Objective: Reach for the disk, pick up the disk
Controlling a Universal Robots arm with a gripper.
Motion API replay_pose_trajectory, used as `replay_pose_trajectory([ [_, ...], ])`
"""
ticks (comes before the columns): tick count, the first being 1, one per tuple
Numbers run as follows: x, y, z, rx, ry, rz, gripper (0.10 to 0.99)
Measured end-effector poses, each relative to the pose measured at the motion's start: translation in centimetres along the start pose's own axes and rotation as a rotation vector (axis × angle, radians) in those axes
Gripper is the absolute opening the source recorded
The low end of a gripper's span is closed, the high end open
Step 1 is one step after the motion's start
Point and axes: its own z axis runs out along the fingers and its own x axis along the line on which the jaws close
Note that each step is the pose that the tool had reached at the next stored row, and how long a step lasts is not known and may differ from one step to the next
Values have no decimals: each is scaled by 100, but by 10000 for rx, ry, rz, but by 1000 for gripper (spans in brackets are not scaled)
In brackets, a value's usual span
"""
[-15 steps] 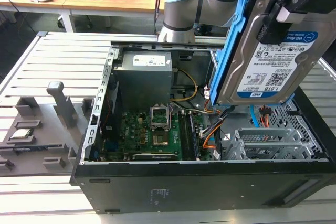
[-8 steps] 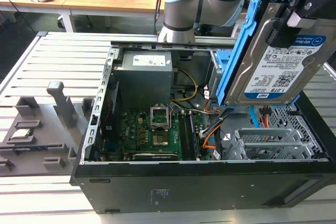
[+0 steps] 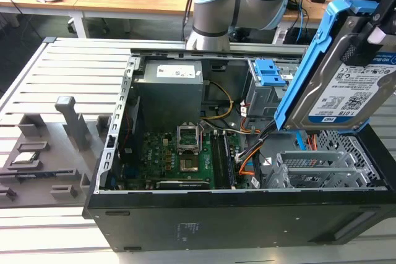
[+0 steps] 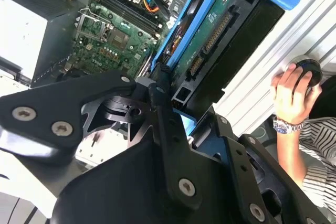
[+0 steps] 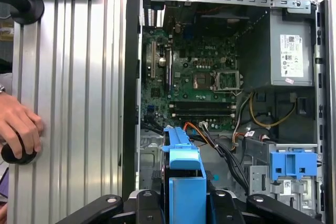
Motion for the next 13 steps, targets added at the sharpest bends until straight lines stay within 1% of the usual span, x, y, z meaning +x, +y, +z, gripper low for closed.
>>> replay_pose_trajectory([
  [3, 3, -40, 45, -60, -2, 4, 365],
  [6, 6, -55, 83, -95, -3, 7, 365],
  [7, 7, -59, 107, -110, -3, 7, 365],
  [8, 7, -61, 128, -118, -2, 7, 365],
  [13, 10, -64, 171, -127, -2, 7, 365],
])
